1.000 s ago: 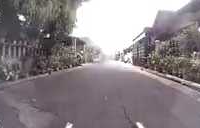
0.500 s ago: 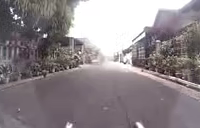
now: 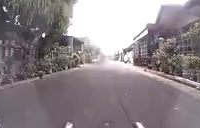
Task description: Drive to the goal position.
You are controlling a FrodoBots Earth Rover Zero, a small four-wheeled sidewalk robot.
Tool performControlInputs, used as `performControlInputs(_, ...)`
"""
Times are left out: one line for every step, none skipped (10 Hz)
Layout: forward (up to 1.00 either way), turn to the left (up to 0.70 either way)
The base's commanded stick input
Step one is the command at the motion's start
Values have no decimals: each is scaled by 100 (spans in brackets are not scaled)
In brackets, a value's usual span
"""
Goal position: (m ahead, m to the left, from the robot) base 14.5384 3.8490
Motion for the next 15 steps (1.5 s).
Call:
performControlInputs(70,0)
performControlInputs(70,0)
performControlInputs(70,0)
performControlInputs(70,0)
performControlInputs(70,0)
performControlInputs(70,0)
performControlInputs(70,0)
performControlInputs(70,0)
performControlInputs(70,0)
performControlInputs(70,0)
performControlInputs(70,0)
performControlInputs(70,0)
performControlInputs(70,0)
performControlInputs(70,0)
performControlInputs(70,0)
